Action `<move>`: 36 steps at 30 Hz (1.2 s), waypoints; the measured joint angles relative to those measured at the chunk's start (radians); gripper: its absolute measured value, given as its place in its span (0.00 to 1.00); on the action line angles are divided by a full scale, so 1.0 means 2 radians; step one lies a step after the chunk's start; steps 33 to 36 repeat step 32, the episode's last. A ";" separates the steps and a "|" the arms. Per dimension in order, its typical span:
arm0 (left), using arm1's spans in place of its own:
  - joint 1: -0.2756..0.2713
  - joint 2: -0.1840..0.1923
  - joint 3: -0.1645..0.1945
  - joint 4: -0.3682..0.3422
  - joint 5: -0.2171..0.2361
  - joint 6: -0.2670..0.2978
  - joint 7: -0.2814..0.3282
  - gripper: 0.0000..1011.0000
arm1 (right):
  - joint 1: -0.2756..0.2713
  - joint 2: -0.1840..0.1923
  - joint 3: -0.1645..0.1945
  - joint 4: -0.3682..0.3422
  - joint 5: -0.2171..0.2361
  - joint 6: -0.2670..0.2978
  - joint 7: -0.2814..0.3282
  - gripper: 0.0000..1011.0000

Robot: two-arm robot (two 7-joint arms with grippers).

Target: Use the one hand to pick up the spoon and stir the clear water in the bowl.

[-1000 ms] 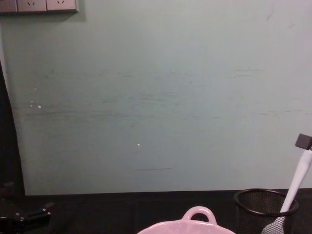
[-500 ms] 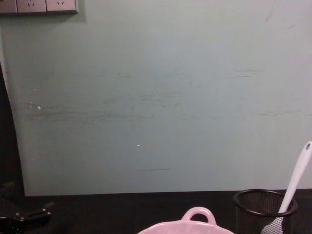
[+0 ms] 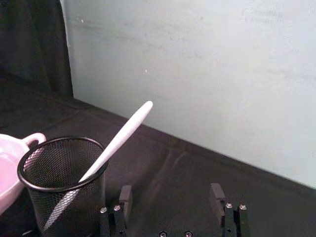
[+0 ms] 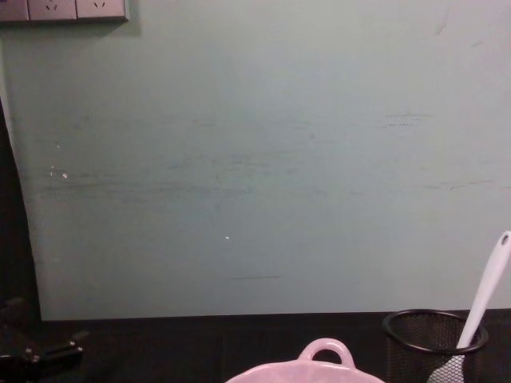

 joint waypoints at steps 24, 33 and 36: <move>0.000 0.000 0.000 0.000 0.000 0.000 0.000 0.99 | 0.004 -0.020 -0.001 0.025 -0.016 -0.030 0.006 0.99; 0.000 0.000 0.000 0.000 0.000 0.000 0.000 0.99 | 0.005 -0.019 -0.001 0.025 -0.017 -0.031 0.005 0.99; 0.000 0.000 0.000 0.000 0.000 0.000 0.000 0.99 | 0.005 -0.019 -0.001 0.025 -0.017 -0.031 0.005 0.99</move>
